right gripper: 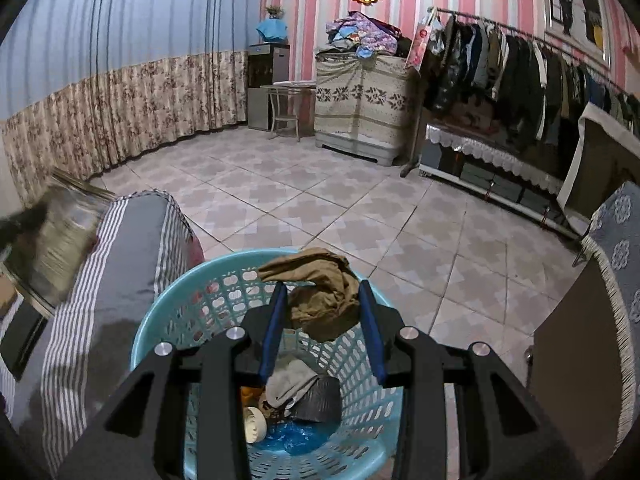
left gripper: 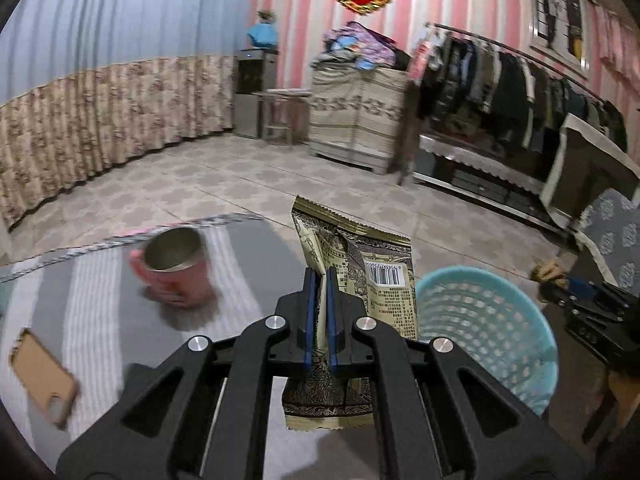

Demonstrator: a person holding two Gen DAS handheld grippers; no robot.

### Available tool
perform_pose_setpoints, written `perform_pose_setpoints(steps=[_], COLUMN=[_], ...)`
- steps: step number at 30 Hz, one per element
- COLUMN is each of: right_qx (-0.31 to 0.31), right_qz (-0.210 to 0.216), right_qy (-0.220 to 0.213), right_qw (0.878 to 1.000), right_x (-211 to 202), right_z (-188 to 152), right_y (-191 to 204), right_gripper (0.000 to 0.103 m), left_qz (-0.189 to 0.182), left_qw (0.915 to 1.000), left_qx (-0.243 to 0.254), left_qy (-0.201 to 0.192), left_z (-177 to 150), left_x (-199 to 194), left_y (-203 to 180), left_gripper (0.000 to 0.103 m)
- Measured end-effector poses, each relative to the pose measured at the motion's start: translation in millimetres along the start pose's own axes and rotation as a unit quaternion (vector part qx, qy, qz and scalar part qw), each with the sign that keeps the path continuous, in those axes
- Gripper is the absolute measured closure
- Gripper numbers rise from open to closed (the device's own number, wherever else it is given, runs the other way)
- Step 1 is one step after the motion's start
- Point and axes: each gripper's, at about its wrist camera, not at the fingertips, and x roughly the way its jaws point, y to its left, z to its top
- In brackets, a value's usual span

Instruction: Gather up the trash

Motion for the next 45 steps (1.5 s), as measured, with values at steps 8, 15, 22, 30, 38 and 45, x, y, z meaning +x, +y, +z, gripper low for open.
perform_pose_setpoints(steps=[8,15,22,30,38,45], right_qx=[0.035,0.053,0.048,0.028,0.028,0.03], right_qz=[0.001,0.002,0.003,0.017,0.005,-0.004], right_qy=[0.009,0.018,0.029,0.04,0.022,0.004], right_qw=[0.999,0.998,0.998,0.999,0.999,1.0], right_x=[10,18,27,39,36,19], right_z=[-5,-9,-13,-19,-21,-19], right_y=[-24,-33,-28,-2,11,21], right_gripper=[0.067,0.067,0.066,0.063,0.015,0.005], left_qz=[-0.048,-0.055,-0.005,0.075,0.094,0.104], left_qw=[0.9983,0.9961,0.9983,0.9952,0.9942,0.9932], left_qx=[0.029,0.06,0.056,0.052,0.033,0.021], left_qy=[0.017,0.034,0.015,-0.036,-0.041,-0.048], left_z=[-9,-17,-9,-7,-4,-8], left_x=[26,42,38,3,-21,-43], left_y=[-58,-87,-71,-30,7,30], left_gripper=[0.099,0.07,0.022,0.005,0.005,0.005])
